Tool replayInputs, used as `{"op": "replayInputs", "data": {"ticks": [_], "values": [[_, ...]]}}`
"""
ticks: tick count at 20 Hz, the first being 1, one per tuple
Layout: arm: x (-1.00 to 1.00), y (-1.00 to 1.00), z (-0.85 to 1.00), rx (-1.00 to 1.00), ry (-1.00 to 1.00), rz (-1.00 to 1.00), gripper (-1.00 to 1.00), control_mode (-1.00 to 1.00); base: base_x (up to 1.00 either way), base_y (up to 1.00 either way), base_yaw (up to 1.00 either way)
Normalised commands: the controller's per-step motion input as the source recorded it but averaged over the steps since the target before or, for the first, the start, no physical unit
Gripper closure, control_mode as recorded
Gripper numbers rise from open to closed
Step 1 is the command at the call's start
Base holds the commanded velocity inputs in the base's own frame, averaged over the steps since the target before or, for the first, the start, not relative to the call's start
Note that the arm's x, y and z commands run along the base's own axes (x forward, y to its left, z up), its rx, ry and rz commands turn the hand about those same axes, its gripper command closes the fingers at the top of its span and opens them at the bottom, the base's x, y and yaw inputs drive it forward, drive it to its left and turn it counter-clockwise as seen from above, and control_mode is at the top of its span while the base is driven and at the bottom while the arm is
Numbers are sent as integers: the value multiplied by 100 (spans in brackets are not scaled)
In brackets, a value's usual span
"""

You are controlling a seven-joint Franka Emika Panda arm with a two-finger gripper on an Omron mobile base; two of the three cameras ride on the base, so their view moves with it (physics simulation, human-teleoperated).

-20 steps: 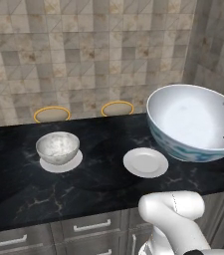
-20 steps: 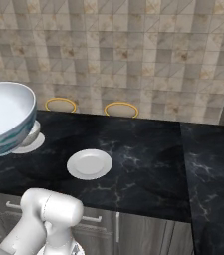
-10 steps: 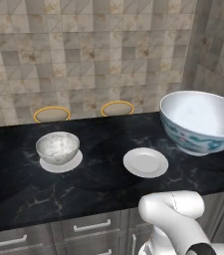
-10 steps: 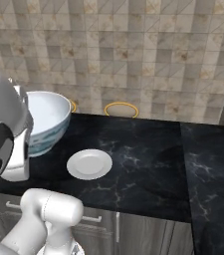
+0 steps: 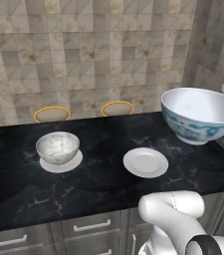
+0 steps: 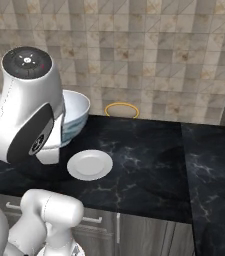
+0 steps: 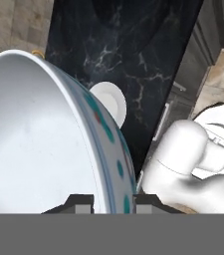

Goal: Move the bowls from the cabinet to the plates on the dining table.

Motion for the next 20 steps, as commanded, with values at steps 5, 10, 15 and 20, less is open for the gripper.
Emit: {"op": "replayInputs", "data": {"ticks": [5, 10, 15, 20], "values": [[48, 2, -40, -1, -7, 0, 100, -100, 0, 0, 0], [24, 10, -52, 0, -5, 0, 100, -100, 0, 0, 0], [16, 20, -50, 0, 0, 0, 100, -100, 0, 0, 0], [22, 2, -25, 0, 0, 0, 100, -100, 0, 0, 0]]}}
